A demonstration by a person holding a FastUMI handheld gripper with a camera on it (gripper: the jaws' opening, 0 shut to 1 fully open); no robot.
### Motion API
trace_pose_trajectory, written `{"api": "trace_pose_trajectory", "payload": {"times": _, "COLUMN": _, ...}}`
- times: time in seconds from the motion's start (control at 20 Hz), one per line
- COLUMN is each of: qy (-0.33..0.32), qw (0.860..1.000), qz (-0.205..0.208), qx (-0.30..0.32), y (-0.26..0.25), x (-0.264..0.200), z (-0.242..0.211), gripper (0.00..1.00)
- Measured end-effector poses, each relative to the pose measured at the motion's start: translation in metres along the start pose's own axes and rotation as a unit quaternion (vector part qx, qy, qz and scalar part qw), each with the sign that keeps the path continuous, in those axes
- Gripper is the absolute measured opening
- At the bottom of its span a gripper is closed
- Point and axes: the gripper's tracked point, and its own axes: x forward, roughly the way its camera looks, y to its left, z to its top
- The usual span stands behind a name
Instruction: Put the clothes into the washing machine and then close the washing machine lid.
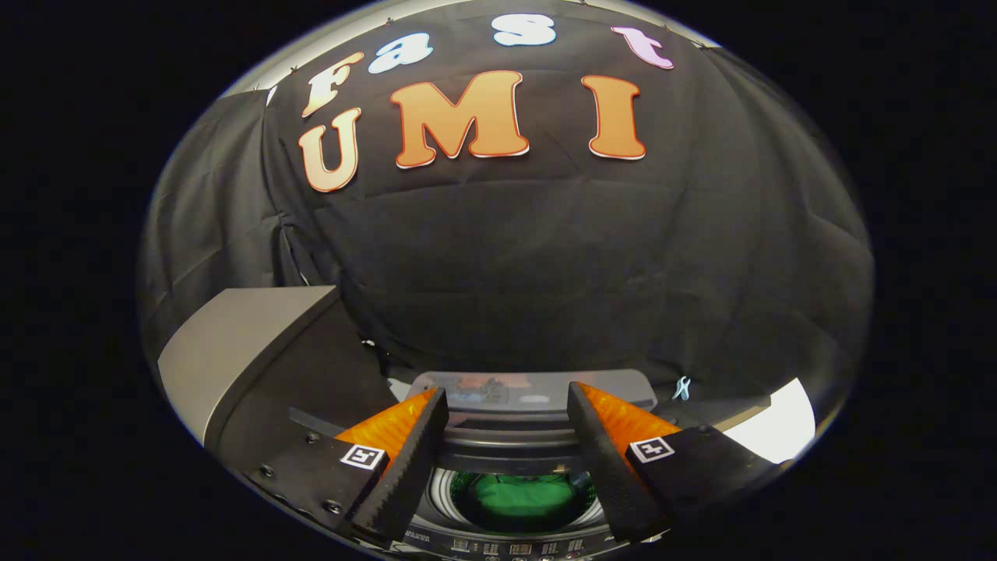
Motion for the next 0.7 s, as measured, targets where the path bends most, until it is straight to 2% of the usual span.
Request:
{"api": "trace_pose_trajectory", "payload": {"times": 0.15, "qy": 0.016, "qw": 1.000, "qz": 0.004, "qx": 0.011, "y": 0.005, "x": -0.003, "z": -0.023, "gripper": 0.99}}
{"api": "trace_pose_trajectory", "payload": {"times": 0.3, "qy": 0.009, "qw": 1.000, "qz": 0.008, "qx": 0.016, "y": 0.010, "x": -0.009, "z": -0.021, "gripper": 0.99}}
{"api": "trace_pose_trajectory", "payload": {"times": 0.7, "qy": -0.063, "qw": 0.997, "qz": 0.025, "qx": 0.028, "y": 0.018, "x": -0.038, "z": 0.049, "gripper": 0.98}}
